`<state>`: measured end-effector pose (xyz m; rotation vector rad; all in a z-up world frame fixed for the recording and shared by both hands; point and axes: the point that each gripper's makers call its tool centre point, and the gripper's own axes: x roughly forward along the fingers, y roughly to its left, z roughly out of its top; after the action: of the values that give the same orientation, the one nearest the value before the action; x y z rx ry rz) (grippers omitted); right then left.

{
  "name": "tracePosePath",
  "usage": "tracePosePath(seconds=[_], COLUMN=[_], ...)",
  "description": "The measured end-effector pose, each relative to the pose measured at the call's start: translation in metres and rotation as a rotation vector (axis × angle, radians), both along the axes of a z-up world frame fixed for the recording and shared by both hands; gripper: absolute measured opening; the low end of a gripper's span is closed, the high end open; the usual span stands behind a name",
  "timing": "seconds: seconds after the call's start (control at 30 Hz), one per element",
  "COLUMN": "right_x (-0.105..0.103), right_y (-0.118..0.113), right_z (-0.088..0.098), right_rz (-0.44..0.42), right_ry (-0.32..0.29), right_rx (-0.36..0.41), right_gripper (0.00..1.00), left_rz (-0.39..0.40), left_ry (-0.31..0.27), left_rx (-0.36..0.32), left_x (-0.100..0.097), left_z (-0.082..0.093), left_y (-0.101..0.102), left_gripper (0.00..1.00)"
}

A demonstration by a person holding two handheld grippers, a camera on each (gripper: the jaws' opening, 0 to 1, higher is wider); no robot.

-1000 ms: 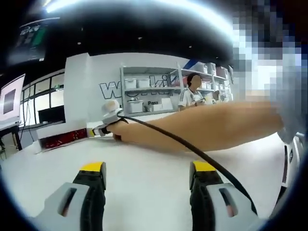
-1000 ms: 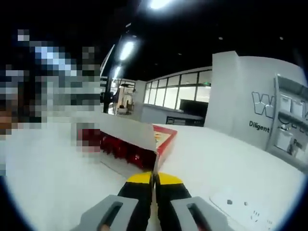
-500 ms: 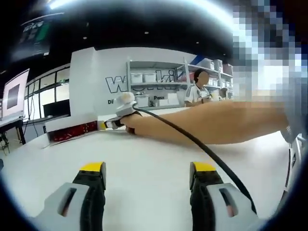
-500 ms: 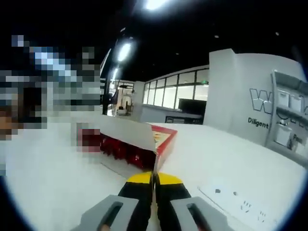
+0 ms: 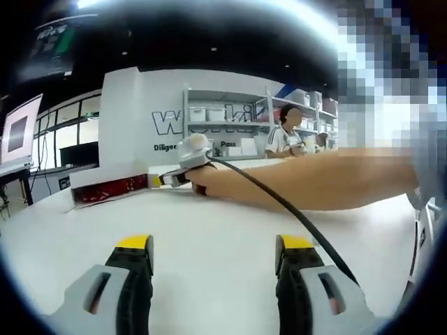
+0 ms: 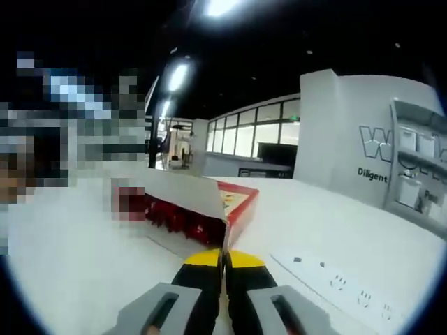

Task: Tear open the coffee pouch, take out the coffee, and pour the coffee from the pouch into the cup

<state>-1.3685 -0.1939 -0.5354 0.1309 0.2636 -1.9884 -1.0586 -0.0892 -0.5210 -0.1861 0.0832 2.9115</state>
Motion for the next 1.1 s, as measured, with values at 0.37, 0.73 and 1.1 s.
tracePosePath(seconds=[0.37, 0.73, 1.1], right_x=[0.001, 0.008, 0.011], right_y=[0.031, 0.062, 0.082], right_z=[0.001, 0.002, 0.001], right_rz=[-0.003, 0.023, -0.033], right_ry=[-0.003, 0.016, 0.015], right_rx=[-0.002, 0.002, 0.013], right_gripper=[0.03, 0.03, 0.10], left_rz=[-0.007, -0.021, -0.028], left_ry=[0.001, -0.001, 0.003], left_rx=[-0.006, -0.011, -0.011], left_x=[-0.001, 0.000, 0.001], left_z=[0.001, 0.001, 0.001], left_y=[0.001, 0.003, 0.004], left_gripper=[0.72, 0.72, 0.72])
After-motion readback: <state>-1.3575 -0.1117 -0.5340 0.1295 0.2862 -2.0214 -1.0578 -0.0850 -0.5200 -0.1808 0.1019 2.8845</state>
